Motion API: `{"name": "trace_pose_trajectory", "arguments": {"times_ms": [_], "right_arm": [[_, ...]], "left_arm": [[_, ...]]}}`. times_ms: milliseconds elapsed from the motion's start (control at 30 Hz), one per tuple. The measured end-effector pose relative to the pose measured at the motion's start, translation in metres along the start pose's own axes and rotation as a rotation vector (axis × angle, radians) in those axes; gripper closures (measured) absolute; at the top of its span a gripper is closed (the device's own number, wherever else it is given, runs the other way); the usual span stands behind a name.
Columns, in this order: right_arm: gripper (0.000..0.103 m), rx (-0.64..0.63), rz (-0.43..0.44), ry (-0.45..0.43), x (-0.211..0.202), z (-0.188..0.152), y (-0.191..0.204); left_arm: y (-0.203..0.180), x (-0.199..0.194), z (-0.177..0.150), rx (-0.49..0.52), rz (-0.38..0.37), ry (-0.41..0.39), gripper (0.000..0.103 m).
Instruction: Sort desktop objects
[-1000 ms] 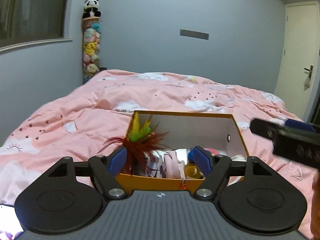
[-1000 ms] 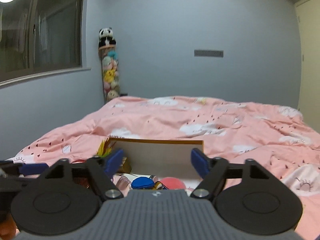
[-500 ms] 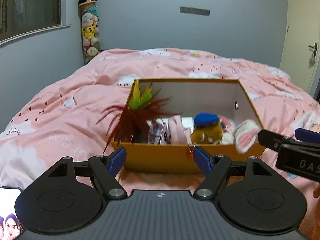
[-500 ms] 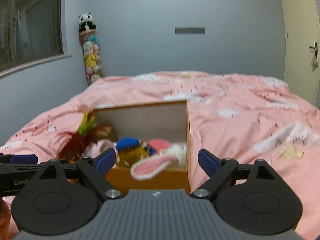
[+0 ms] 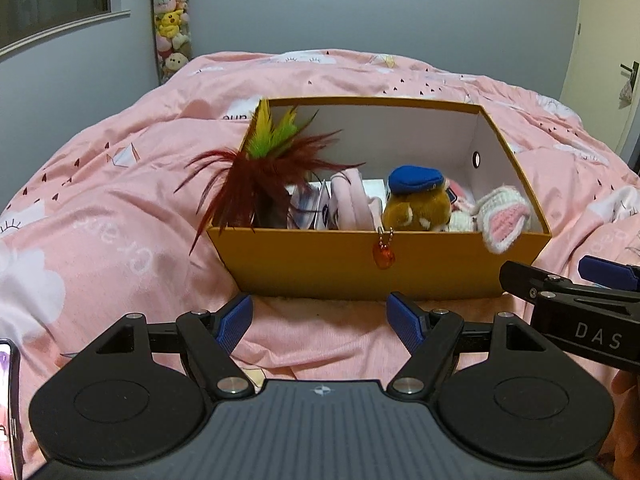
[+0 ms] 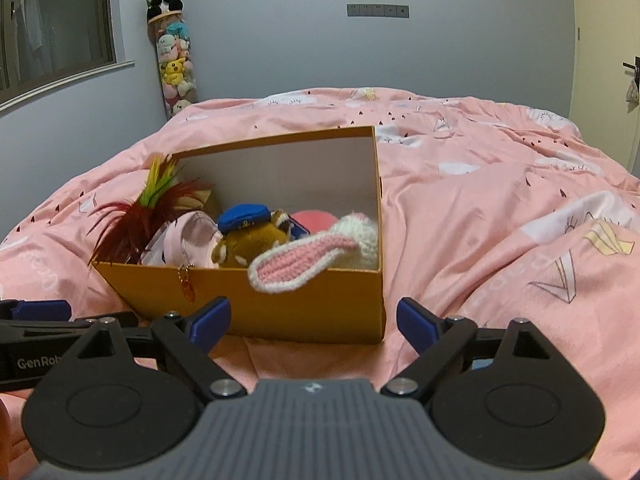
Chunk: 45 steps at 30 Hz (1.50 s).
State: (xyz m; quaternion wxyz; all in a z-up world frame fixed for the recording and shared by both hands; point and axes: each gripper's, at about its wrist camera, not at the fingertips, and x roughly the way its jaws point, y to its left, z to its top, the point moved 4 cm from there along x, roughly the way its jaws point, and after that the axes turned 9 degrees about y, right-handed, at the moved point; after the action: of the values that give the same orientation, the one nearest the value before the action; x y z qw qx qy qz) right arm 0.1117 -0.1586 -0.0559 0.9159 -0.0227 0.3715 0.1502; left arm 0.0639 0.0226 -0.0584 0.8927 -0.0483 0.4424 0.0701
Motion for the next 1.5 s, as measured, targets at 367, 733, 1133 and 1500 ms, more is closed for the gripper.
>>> {"name": "trace_pose_trajectory", "arguments": {"times_ms": [367,733,1133,1500], "right_arm": [[0.008,-0.031,-0.007,0.005,0.0007,-0.0029,0.0072],[0.008,-0.026,-0.002,0.013,0.0025,-0.0040,0.0060],[0.007,-0.026,-0.003,0.016,0.0033,-0.0045,0.0057],[0.007,-0.024,-0.008,0.026,0.0054,-0.0062,0.0047]], "left_arm": [[-0.0006,0.0024,-0.0002,0.005,0.012,0.018,0.016],[-0.0004,0.0040,-0.0012,0.004,0.014,0.027,0.016],[-0.0004,0.0045,-0.0014,0.005,0.017,0.030,0.016],[0.0000,0.0066,-0.0026,0.005,0.019,0.037,0.016]]}}
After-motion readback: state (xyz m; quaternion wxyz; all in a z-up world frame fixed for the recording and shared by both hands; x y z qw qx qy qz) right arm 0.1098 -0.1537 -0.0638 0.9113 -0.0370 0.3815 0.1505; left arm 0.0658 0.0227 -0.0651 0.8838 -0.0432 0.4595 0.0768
